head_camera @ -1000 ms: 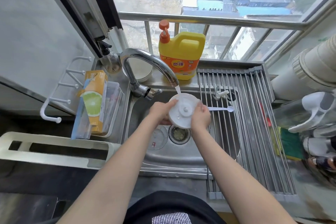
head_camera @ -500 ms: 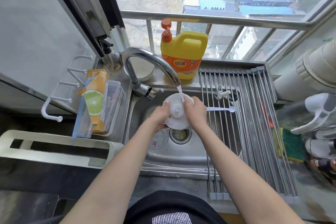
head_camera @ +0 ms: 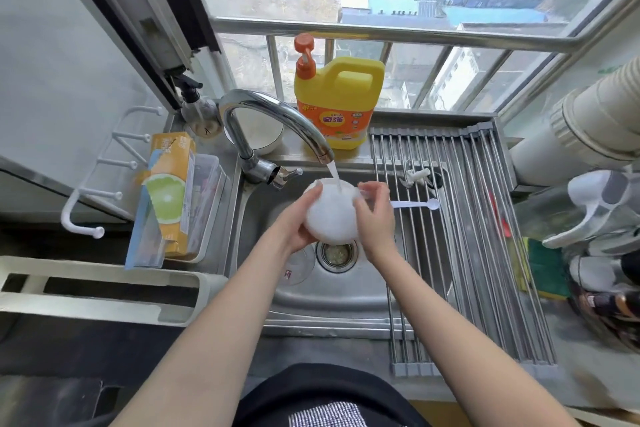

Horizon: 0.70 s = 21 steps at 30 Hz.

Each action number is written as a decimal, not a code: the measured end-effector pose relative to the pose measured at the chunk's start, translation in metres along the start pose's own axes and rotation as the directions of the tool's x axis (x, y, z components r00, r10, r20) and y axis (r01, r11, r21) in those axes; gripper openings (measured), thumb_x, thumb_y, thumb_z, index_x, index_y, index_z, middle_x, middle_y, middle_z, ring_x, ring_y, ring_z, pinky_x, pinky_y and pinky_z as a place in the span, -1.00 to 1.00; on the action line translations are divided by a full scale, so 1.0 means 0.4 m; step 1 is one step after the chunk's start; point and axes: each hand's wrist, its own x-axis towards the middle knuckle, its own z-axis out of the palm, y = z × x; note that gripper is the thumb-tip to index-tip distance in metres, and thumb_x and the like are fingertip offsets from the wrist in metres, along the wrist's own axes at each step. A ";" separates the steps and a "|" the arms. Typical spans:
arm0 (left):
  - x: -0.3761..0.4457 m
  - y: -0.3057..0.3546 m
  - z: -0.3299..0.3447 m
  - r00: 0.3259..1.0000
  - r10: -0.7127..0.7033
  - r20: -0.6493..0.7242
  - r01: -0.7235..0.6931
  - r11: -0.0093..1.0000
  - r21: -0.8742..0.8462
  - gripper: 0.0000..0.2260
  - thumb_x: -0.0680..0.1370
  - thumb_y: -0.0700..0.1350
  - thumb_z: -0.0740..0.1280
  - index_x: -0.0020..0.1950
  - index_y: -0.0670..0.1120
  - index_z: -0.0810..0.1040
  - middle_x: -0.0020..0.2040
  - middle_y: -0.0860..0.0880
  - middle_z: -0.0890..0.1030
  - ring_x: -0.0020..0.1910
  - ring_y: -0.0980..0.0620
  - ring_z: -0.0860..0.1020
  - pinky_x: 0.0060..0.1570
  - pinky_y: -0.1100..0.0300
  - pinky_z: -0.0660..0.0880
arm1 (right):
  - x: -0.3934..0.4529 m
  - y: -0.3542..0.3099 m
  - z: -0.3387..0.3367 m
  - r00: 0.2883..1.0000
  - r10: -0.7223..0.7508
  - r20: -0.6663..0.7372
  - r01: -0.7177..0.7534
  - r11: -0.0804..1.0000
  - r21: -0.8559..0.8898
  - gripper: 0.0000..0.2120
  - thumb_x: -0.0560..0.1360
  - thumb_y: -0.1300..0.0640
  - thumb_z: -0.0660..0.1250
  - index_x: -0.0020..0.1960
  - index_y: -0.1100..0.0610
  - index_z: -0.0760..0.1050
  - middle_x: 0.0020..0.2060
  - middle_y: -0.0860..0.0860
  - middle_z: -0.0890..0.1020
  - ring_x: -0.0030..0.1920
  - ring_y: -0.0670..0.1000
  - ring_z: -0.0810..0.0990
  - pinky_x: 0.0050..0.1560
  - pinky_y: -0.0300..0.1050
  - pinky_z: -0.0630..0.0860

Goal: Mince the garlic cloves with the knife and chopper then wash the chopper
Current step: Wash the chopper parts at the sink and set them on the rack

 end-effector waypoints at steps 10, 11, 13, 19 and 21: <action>0.000 0.030 0.047 0.906 0.240 -0.349 -0.061 0.889 0.454 -0.52 0.58 0.15 0.24 0.25 -0.24 0.49 0.06 -0.08 0.54 -0.02 -0.01 0.52 -0.13 0.20 0.39 | 0.042 -0.019 0.018 0.975 0.218 -0.047 -0.219 0.893 -0.392 -0.59 0.57 -0.17 0.08 -0.27 0.10 0.39 -0.26 0.03 0.51 -0.15 0.12 0.48 -0.25 -0.06 0.32; 0.001 0.033 0.051 0.899 0.258 -0.353 -0.078 0.889 0.451 -0.56 0.59 0.11 0.23 0.25 -0.22 0.49 0.10 -0.09 0.54 0.02 -0.02 0.51 -0.10 0.21 0.36 | 0.041 -0.023 0.028 0.967 0.238 -0.091 -0.255 0.898 -0.357 -0.56 0.59 -0.17 0.05 -0.16 0.14 0.49 -0.16 0.08 0.56 -0.08 0.15 0.51 -0.20 -0.05 0.35; 0.001 0.034 0.059 0.903 0.318 -0.290 -0.136 0.851 0.507 -0.70 0.58 0.06 0.27 0.10 -0.16 0.57 0.10 -0.09 0.57 0.00 0.00 0.50 -0.14 0.21 0.35 | 0.045 -0.023 0.043 0.918 0.358 -0.168 -0.393 0.872 -0.291 -0.44 0.63 -0.15 -0.02 0.15 0.27 0.53 0.11 0.21 0.58 0.14 0.21 0.52 0.03 -0.02 0.40; 0.005 0.041 0.023 0.854 0.450 -0.260 -0.200 0.747 0.634 -0.68 0.38 0.21 0.44 -0.25 -0.04 0.59 -0.24 0.01 0.62 -0.19 0.01 0.56 -0.24 0.16 0.45 | 0.054 -0.007 0.029 0.817 0.572 0.076 -0.568 0.820 -0.067 -0.29 0.43 -0.37 0.14 0.25 0.21 0.47 0.10 0.15 0.61 0.01 0.18 0.62 0.04 0.15 0.60; 0.008 0.045 0.033 0.868 0.425 -0.255 -0.164 0.732 0.661 -0.68 0.50 0.17 0.35 -0.30 -0.03 0.58 -0.33 0.06 0.55 -0.27 0.06 0.50 -0.31 0.20 0.39 | 0.065 -0.018 0.018 0.856 0.508 0.090 -0.496 0.858 -0.133 -0.29 0.46 -0.37 0.14 0.20 0.24 0.50 0.06 0.18 0.61 0.00 0.11 0.60 0.06 0.02 0.55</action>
